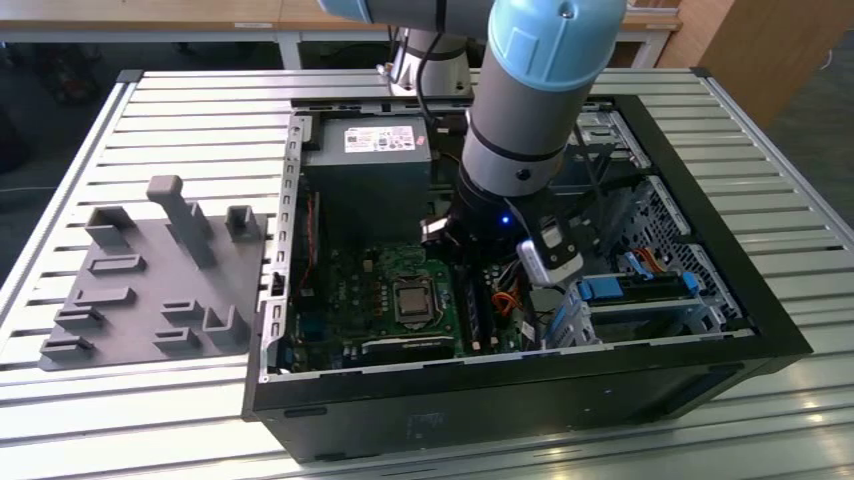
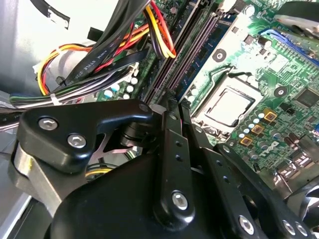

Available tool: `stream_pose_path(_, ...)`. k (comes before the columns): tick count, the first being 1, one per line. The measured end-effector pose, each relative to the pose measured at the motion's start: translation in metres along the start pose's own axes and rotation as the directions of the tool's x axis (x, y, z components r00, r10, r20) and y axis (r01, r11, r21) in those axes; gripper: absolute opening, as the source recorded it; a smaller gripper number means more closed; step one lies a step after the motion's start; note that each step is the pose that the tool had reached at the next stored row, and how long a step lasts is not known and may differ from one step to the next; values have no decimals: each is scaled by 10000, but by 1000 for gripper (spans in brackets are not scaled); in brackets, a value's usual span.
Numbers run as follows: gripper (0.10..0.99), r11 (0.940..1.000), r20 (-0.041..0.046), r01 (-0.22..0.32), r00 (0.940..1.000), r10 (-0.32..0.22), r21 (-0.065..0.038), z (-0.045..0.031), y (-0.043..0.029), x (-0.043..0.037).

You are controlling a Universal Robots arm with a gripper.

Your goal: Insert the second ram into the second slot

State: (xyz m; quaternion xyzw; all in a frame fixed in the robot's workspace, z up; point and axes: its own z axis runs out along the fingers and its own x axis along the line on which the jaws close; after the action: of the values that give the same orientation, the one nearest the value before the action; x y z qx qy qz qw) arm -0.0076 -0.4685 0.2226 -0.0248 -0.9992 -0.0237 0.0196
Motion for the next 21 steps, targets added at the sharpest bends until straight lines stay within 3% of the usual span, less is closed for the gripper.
stream_pose_path(21, 137, 10000, -5, 69, 10000, -69, 15, 42, -3, 11)
